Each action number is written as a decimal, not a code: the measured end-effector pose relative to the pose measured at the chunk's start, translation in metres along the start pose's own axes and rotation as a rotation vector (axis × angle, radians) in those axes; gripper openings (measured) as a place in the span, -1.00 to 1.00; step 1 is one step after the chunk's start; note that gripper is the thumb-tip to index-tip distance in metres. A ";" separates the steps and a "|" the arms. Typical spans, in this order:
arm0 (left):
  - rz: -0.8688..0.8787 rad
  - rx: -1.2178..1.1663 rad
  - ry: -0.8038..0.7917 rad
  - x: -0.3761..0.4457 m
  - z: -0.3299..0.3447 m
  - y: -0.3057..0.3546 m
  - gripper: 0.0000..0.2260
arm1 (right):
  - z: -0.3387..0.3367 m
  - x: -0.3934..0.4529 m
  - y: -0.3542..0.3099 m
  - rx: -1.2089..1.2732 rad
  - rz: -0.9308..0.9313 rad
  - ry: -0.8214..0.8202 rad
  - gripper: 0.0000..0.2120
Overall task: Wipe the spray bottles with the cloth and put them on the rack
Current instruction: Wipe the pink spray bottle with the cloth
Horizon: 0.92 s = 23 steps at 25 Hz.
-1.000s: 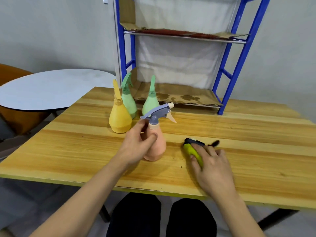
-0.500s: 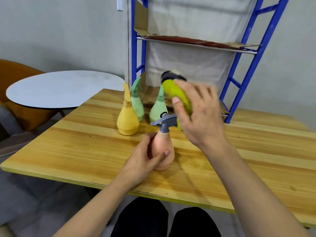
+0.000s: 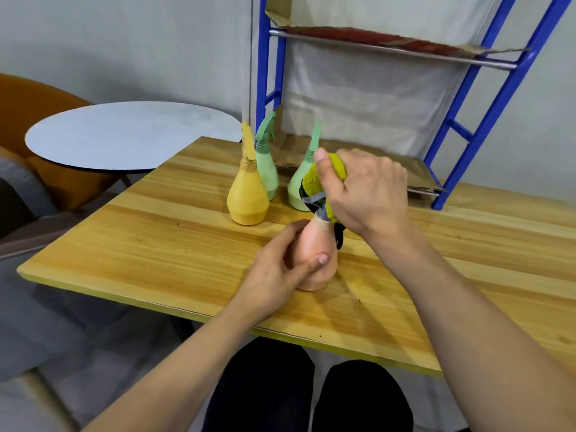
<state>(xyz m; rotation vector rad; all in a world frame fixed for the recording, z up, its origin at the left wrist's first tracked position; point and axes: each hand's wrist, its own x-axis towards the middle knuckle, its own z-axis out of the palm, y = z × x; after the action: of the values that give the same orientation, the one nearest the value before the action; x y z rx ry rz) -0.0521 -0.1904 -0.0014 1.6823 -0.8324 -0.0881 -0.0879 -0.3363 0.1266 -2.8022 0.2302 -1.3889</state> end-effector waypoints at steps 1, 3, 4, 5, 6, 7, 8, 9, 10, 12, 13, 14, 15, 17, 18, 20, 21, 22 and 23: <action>0.000 0.010 -0.004 0.001 0.001 0.000 -0.49 | -0.003 0.003 0.001 0.063 0.114 -0.035 -0.52; -0.002 0.006 -0.009 0.000 0.002 0.001 -0.49 | -0.008 0.008 -0.002 0.216 0.308 -0.032 -0.48; -0.011 -0.003 -0.014 0.000 0.002 0.001 -0.48 | -0.010 0.008 -0.006 0.258 0.334 0.014 -0.49; -0.025 -0.011 -0.014 0.000 0.002 0.000 -0.47 | -0.013 0.007 -0.010 0.229 0.282 0.079 -0.51; -0.042 -0.022 -0.009 -0.001 0.002 0.000 -0.44 | -0.013 0.004 -0.014 0.148 0.165 0.152 -0.54; -0.055 -0.024 0.000 -0.001 0.001 0.001 -0.42 | -0.012 0.002 -0.015 0.062 0.019 0.205 -0.55; -0.061 -0.017 0.013 -0.002 0.001 0.002 -0.40 | -0.009 -0.001 -0.014 -0.008 -0.131 0.222 -0.56; -0.065 0.006 0.033 -0.001 0.002 0.001 -0.39 | -0.005 -0.004 -0.014 -0.058 -0.268 0.192 -0.56; -0.068 0.037 0.052 -0.001 0.004 0.001 -0.40 | 0.001 -0.007 -0.013 -0.106 -0.375 0.143 -0.56; -0.076 0.106 0.079 -0.002 0.007 0.001 -0.43 | 0.014 -0.016 -0.014 -0.206 -0.443 0.107 -0.54; -0.085 0.154 0.087 -0.005 0.010 0.002 -0.41 | 0.018 -0.016 -0.014 -0.233 -0.433 0.119 -0.53; -0.097 0.209 0.095 -0.008 0.014 0.002 -0.35 | 0.020 -0.016 -0.016 -0.241 -0.412 0.128 -0.52; -0.109 0.253 0.110 -0.012 0.018 0.002 -0.28 | 0.021 -0.016 -0.019 -0.239 -0.385 0.134 -0.51; -0.114 0.268 0.150 -0.019 0.022 0.001 -0.20 | 0.022 -0.015 -0.025 -0.226 -0.334 0.138 -0.51; -0.111 0.260 0.156 -0.020 0.023 0.000 -0.19 | 0.020 -0.012 -0.027 -0.227 -0.291 0.116 -0.50; -0.101 0.242 0.155 -0.020 0.020 0.000 -0.18 | 0.013 -0.004 -0.027 -0.196 -0.174 0.026 -0.49; -0.092 0.236 0.157 -0.019 0.019 0.000 -0.19 | 0.009 0.002 -0.022 -0.132 -0.078 -0.040 -0.49; -0.082 0.236 0.158 -0.017 0.018 0.001 -0.19 | 0.004 0.011 -0.016 -0.035 0.040 -0.103 -0.47; -0.075 0.241 0.158 -0.017 0.019 0.002 -0.20 | -0.001 0.019 -0.009 0.073 0.144 -0.149 -0.44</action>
<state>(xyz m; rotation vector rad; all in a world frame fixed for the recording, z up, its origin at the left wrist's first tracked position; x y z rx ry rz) -0.0744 -0.1968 -0.0113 1.9197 -0.6820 0.0961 -0.0761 -0.3302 0.1433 -2.7513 0.3635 -1.1304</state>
